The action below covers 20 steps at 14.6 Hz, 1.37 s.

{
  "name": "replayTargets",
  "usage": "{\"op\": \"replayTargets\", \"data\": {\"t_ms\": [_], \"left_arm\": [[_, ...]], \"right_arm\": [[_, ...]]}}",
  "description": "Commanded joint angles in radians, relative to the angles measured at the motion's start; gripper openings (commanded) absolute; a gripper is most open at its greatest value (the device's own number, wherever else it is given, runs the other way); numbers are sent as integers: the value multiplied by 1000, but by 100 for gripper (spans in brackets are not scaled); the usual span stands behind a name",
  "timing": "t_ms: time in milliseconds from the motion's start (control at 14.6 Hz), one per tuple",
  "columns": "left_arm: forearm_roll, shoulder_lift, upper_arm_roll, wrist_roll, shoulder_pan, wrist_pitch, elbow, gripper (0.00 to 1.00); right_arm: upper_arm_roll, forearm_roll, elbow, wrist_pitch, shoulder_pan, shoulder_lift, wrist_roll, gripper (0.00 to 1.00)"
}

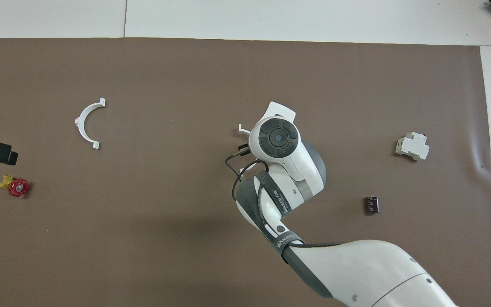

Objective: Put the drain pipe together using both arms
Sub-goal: 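Carry the clamp half with the right gripper toward the table center, then release the clamp half at center while the left gripper reaches the other half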

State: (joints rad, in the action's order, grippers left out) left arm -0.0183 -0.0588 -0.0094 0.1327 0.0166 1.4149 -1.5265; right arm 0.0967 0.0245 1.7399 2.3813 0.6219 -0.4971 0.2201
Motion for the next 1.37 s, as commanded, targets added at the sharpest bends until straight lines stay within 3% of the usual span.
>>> {"op": "replayTargets", "data": {"t_ms": [0,478,888,957,1025,1094,1299], "left_arm": [[15,-32,-6,-4,-12,44,-49,100],[15,-73,-1,7,-33,263,-214,96],[14,16,-1,10,-56,479,-314,95],[14,45,-1,10,-57,507,-314,95],[14,78,-3,10,-57,539,-314,95],[14,109,-3,10,-57,577,-314,95],[12,197,-3,11,-56,698,-323,94]], "right_arm": [[-2,26,23,29,-4,0,5,0],[-2,35,67,98,-5,5,-13,0],[-3,35,67,96,-4,6,-5,0],[-3,35,67,96,-4,6,-2,25],[-3,35,67,96,-4,6,1,93],[-3,35,67,96,-4,6,1,100],[-3,32,61,96,-2,6,5,100]]}}
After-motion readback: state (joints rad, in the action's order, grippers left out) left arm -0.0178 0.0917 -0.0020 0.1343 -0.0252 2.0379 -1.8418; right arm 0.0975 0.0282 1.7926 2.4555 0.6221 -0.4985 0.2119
